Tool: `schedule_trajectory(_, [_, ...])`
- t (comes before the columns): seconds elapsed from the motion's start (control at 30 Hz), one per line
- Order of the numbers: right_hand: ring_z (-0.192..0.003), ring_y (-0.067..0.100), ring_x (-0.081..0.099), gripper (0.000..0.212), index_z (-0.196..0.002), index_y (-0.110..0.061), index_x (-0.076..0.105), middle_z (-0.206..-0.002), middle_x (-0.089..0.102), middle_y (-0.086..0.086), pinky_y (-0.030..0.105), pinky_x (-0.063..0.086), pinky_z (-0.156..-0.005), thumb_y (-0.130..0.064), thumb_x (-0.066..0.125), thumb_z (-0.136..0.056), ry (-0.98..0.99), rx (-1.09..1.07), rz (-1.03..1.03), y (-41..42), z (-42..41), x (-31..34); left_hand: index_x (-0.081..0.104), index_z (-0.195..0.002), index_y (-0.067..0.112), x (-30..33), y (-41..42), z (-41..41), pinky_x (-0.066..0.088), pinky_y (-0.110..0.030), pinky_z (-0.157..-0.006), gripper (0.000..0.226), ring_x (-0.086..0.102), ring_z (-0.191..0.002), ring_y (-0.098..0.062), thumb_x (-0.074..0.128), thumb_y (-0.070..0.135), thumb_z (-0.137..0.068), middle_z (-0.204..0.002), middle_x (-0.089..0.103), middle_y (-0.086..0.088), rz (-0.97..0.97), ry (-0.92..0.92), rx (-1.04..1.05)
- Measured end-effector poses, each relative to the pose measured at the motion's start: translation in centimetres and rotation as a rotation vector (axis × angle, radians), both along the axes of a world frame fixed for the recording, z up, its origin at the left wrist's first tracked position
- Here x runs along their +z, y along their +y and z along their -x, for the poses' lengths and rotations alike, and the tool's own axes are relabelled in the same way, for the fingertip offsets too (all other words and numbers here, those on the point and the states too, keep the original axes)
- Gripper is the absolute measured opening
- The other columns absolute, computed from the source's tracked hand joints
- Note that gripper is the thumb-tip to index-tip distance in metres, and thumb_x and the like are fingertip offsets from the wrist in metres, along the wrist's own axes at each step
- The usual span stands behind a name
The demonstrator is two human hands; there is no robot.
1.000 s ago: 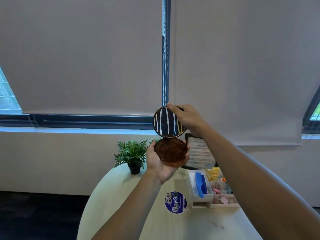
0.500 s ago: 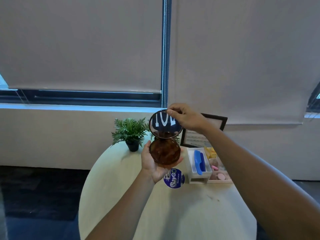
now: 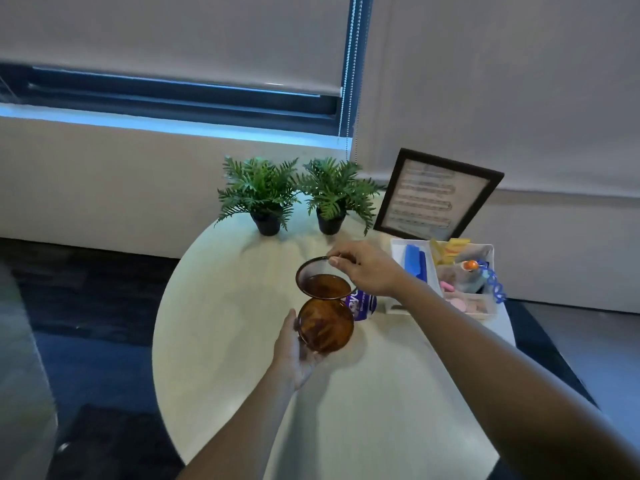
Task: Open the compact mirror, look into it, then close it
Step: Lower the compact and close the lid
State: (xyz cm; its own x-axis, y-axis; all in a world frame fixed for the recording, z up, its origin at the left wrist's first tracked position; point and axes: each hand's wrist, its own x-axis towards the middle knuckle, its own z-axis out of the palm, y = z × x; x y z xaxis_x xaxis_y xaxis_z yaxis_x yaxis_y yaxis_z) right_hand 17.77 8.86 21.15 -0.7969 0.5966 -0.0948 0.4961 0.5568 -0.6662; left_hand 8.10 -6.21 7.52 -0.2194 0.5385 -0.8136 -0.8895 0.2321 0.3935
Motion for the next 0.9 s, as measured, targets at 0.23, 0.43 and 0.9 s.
schedule_trajectory(0.23, [-0.102,0.022,0.062,0.025,-0.115,-0.016,0.072,-0.106,0.071,-0.001,0.036,0.047,-0.089,-0.026,0.051,-0.105,-0.036,-0.082,0.087,0.2,0.4,-6.4,0.062,-0.133,0.012,-2.5,-1.1,1.6,0.039,-0.037,-0.107,0.041,0.054,-0.127,-0.028,0.046,0.025,-0.097,-0.133,0.063,-0.006,0.215,1.020,-0.399])
schedule_trajectory(0.43, [-0.099,0.020,0.062,0.026,-0.115,-0.015,0.073,-0.104,0.072,-0.002,0.029,0.041,-0.082,-0.024,0.050,-0.105,-0.005,-0.150,0.117,1.9,1.6,-10.4,0.035,-0.148,0.026,-5.7,0.8,3.1,0.043,-0.050,-0.101,0.097,0.040,-0.131,-0.033,0.062,0.051,-0.059,-0.146,0.047,0.004,0.198,1.409,-0.934])
schedule_trajectory(0.9, [-0.096,0.025,0.065,0.022,-0.106,-0.019,0.073,-0.100,0.074,0.004,0.038,0.050,-0.085,-0.027,0.053,-0.104,0.033,-0.243,0.170,6.7,5.6,-14.4,0.041,-0.135,0.026,-9.7,6.4,5.4,0.038,-0.049,-0.093,0.095,0.039,-0.119,-0.033,0.080,0.058,-0.054,-0.131,0.045,-0.004,0.358,1.542,-0.941])
